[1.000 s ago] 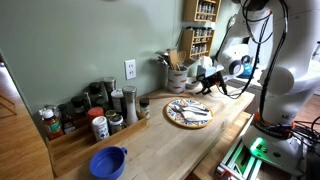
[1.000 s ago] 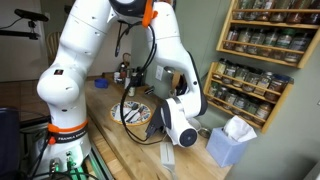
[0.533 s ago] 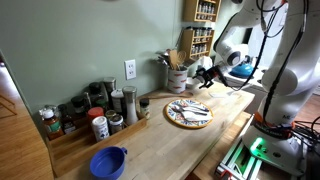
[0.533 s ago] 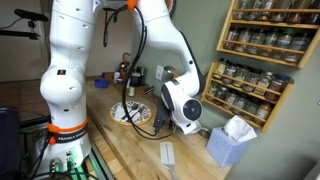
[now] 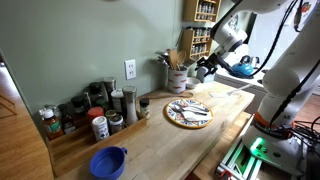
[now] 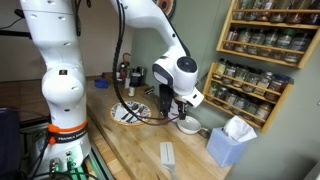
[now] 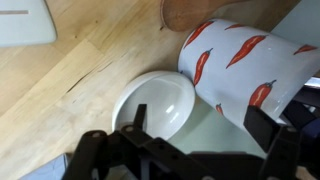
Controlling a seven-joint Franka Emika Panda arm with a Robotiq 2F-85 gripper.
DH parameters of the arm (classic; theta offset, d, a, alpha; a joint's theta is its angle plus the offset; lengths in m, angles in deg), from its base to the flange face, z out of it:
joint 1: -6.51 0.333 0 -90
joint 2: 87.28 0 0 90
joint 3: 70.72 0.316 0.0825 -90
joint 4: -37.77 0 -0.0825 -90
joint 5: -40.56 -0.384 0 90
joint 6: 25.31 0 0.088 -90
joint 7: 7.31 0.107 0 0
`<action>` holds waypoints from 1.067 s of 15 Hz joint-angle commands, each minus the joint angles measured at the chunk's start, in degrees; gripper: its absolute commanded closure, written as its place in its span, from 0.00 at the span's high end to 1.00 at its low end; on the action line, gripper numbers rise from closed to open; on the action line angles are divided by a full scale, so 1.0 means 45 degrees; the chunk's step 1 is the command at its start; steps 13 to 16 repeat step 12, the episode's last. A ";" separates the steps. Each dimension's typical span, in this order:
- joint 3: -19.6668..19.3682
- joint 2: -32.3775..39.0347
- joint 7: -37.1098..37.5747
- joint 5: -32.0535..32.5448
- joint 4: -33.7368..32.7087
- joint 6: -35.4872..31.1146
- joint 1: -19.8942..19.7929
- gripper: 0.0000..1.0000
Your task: Remove a wooden cooking stick from the utensil holding cup and place it on the table
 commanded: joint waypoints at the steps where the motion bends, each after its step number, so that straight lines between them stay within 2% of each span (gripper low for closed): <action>1: 0.0766 -0.1737 0.2426 0.3212 0.1243 -0.2119 -0.0072 1.00; 2: 0.1812 -0.1842 0.3448 0.4292 0.1559 -0.2784 -0.0782 1.00; 3: 0.2482 -0.2144 0.4303 0.5295 0.1853 -0.3342 -0.1193 1.00; 5: 0.4434 -0.2645 0.6113 0.7429 0.2395 -0.4051 -0.2819 1.00; 6: 0.5518 -0.3035 0.6967 0.8460 0.2660 -0.4034 -0.3844 1.00; 7: 0.6356 -0.2639 0.7717 0.9493 0.1781 -0.3557 -0.4765 1.00; 8: 0.7262 -0.3439 0.8627 1.0539 0.1892 -0.2888 -0.5658 1.00; 9: 0.7342 -0.4056 0.8740 1.0591 0.1831 -0.2070 -0.5451 1.00; 10: 0.7095 -0.4408 0.8406 1.0150 0.1731 -0.1137 -0.4843 1.00; 11: 0.5472 -0.3036 0.9205 1.1396 0.1651 -0.2706 -0.3680 1.00; 16: 0.5401 -0.3312 0.9388 1.1642 0.1585 -0.2403 -0.3505 1.00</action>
